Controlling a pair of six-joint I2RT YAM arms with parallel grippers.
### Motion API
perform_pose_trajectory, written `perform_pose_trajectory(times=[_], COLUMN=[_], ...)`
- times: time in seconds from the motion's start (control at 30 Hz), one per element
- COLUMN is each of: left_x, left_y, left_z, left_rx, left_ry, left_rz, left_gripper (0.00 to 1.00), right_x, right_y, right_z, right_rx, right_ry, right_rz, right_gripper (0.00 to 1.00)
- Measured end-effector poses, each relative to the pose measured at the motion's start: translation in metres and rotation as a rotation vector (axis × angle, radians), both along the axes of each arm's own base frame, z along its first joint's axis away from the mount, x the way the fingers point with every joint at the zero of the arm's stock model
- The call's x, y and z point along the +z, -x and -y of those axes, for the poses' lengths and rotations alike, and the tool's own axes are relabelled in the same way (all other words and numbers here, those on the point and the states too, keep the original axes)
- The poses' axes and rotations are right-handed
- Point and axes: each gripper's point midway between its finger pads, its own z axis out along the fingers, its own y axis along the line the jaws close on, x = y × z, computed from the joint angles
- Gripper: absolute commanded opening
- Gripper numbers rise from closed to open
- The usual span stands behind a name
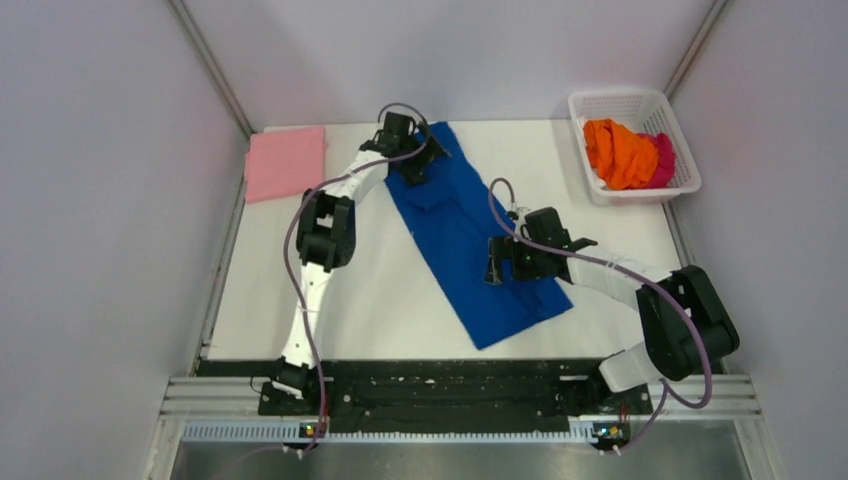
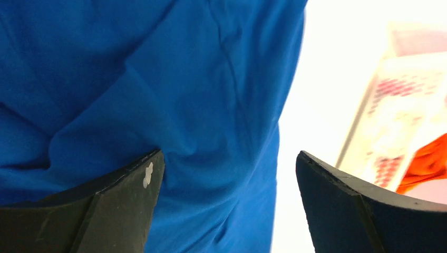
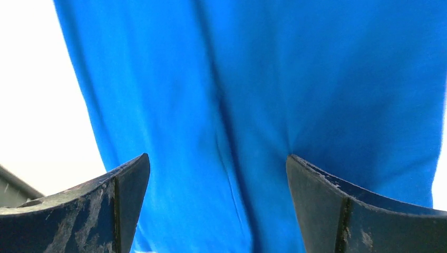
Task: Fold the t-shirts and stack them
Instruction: Rotate the tshirt 90 degrees, then grab the bottom of the folded rectangular tshirt with both arms
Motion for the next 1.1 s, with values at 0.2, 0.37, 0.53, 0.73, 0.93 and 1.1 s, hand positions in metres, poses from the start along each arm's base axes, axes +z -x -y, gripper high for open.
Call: perform_pose_trajectory(times=[0.2, 0.37, 0.53, 0.73, 0.93, 1.1], left_x=[0.011, 0.022, 0.031, 0.109, 0.246, 0.222], left_y=[-0.079, -0.104, -0.102, -0.044, 0.083, 0.2], left_z=[0.037, 0.043, 0.033, 0.011, -0.007, 0.0], left_rx=[0.06, 0.073, 0.033, -0.059, -0.121, -0.237], left_ry=[0.242, 0.389, 0.333, 0.169, 0.037, 0.027], left_rz=[0.201, 0.315, 0.35, 0.358, 0.533, 0.513], left_gripper=[0.99, 0.99, 0.99, 0.99, 0.99, 0.99], right_x=[0.009, 0.042, 0.065, 0.064, 0.048, 0.029], right_y=[0.06, 0.056, 0.033, 0.026, 0.025, 0.019], right_z=[-0.058, -0.095, -0.096, -0.059, -0.032, -0.021], right_rx=[0.317, 0.452, 0.397, 0.225, 0.137, 0.109], right_ry=[-0.068, -0.129, -0.1, 0.056, 0.178, 0.263], right_rz=[-0.113, -0.075, 0.015, 0.019, 0.014, -0.007], right_gripper=[0.99, 0.99, 0.99, 0.91, 0.64, 0.54])
